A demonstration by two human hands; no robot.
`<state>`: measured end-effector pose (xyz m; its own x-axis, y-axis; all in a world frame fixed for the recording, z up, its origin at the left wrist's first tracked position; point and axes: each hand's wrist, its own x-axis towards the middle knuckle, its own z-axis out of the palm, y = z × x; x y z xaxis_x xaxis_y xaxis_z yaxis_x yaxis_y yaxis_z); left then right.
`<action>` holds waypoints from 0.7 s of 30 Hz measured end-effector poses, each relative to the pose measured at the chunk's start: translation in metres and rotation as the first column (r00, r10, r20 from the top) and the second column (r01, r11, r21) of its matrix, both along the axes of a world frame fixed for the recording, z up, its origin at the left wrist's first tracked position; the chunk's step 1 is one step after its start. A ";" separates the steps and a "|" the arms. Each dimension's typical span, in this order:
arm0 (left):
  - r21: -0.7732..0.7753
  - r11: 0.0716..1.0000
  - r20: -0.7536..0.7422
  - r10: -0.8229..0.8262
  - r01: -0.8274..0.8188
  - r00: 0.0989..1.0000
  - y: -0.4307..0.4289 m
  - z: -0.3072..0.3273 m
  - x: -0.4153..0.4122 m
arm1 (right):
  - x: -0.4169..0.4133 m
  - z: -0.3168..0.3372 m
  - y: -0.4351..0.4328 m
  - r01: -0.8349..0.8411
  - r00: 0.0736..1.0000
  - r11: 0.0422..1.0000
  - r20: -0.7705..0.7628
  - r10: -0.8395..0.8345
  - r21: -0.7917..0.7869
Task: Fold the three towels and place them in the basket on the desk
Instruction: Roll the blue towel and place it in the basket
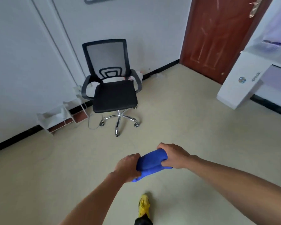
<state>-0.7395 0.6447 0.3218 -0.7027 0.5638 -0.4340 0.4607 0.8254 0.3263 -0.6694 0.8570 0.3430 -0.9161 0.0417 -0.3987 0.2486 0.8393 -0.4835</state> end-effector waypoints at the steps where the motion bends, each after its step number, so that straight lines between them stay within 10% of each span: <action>1: 0.020 0.999 -0.002 -0.038 0.038 0.999 0.019 0.002 -0.019 | -0.012 0.002 0.017 0.043 0.999 0.999 -0.005 -0.043 -0.005; 21: 0.103 0.732 -0.010 -0.676 0.673 0.737 0.521 0.042 -0.182 | -0.052 0.027 0.423 0.725 0.670 0.680 -0.116 -0.733 -0.110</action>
